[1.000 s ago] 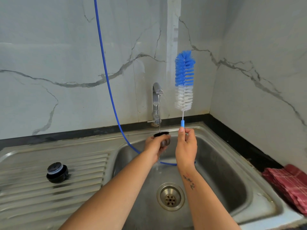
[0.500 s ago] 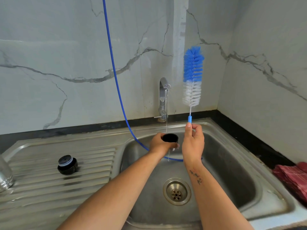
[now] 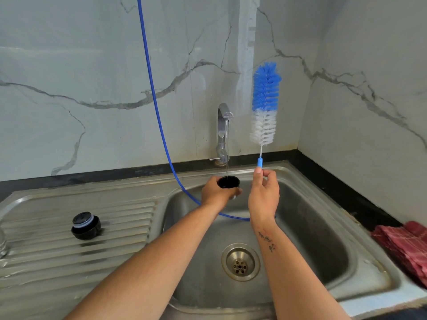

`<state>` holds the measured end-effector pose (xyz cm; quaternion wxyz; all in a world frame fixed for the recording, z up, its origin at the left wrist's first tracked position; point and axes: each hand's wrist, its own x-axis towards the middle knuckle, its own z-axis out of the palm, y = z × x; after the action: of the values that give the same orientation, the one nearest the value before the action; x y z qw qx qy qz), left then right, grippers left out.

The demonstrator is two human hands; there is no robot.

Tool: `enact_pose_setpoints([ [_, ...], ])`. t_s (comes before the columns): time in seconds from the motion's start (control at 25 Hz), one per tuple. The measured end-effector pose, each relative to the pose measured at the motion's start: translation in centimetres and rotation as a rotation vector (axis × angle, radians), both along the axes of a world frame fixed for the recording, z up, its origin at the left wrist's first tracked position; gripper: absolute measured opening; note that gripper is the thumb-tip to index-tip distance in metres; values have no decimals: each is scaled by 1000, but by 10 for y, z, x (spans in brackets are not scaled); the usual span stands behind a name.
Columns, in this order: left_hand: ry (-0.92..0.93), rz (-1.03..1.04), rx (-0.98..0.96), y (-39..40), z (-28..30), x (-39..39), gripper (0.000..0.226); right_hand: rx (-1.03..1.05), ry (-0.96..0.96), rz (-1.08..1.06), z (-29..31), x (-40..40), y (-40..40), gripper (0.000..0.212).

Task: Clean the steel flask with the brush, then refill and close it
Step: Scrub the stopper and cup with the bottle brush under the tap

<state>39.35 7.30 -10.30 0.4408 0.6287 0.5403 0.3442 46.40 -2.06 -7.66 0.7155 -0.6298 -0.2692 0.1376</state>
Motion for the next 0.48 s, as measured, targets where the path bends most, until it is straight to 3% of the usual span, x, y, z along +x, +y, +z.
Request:
enact_pose_setpoints([
  [0.48,9,-7,-47,0,-1,-1,51,-20,-3,13,0,0,1,24],
])
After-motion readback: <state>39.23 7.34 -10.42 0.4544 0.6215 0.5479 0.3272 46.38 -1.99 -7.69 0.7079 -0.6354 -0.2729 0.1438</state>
